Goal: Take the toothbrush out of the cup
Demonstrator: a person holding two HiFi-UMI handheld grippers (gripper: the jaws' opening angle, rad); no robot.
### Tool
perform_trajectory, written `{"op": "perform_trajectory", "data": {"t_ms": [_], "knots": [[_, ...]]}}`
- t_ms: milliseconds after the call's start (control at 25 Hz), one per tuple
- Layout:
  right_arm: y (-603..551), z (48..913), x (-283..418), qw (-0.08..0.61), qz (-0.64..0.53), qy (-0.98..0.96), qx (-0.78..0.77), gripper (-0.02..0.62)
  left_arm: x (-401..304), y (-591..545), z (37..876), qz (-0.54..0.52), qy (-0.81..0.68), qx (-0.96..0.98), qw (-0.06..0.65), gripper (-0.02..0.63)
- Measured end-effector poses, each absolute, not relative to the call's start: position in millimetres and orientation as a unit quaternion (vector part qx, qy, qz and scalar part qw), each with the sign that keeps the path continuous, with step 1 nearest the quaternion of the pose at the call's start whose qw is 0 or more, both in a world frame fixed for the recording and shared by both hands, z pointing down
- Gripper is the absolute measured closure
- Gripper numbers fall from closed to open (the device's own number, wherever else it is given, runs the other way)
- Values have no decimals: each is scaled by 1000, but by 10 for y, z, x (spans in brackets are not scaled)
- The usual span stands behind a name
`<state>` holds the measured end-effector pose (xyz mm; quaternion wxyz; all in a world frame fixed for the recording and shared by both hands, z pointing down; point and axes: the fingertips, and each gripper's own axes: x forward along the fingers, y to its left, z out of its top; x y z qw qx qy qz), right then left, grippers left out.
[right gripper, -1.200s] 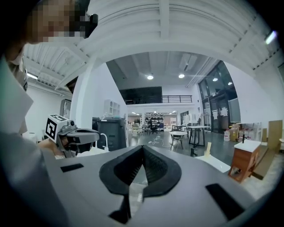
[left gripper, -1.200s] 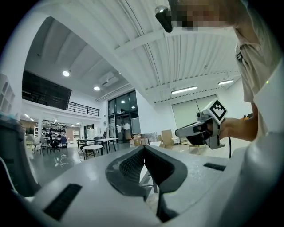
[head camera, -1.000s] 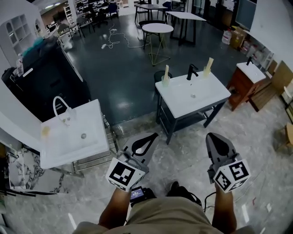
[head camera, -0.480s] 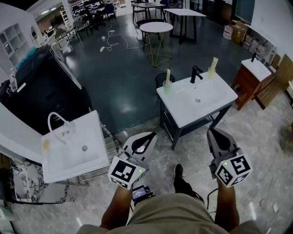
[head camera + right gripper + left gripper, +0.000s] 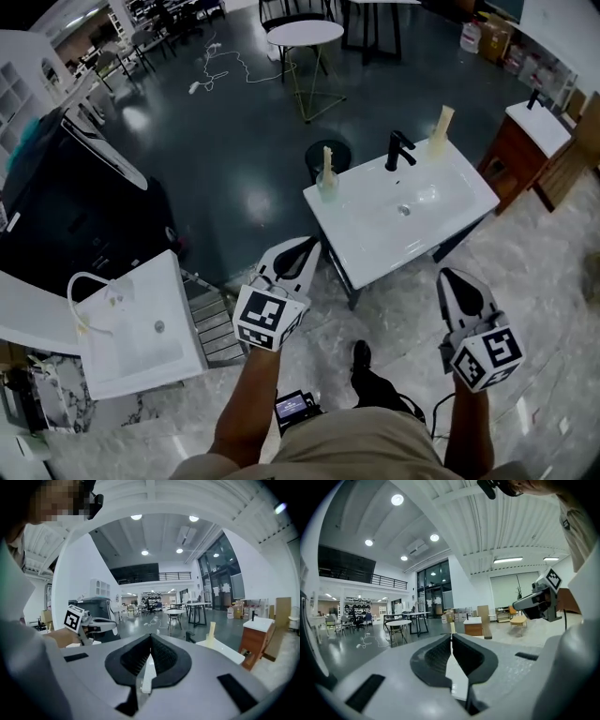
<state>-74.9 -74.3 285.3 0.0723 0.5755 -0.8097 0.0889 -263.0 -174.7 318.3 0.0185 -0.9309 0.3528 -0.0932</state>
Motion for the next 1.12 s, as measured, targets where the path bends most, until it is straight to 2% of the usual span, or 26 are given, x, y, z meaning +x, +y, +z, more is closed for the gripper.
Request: {"op": "perform_trajectory", "data": {"t_ms": [320,560,680,1120], "knots": [[-1412,3658,1,101,160,-781,595,591,-2090,-3426,3982,-130,396,-909,-11,593],[-1729,4190,268,122,200,-772,591,591,-1884,-4313,4534,-151,425,-892,-33,521],[-1812,4482,357,131,223,-766,589,591,-1814,-4640,4868,-170,435,-883,-45,488],[-1912,5263,490,156,277,-754,575,591,-1749,-5339,5667,-209,462,-860,-62,476]]}}
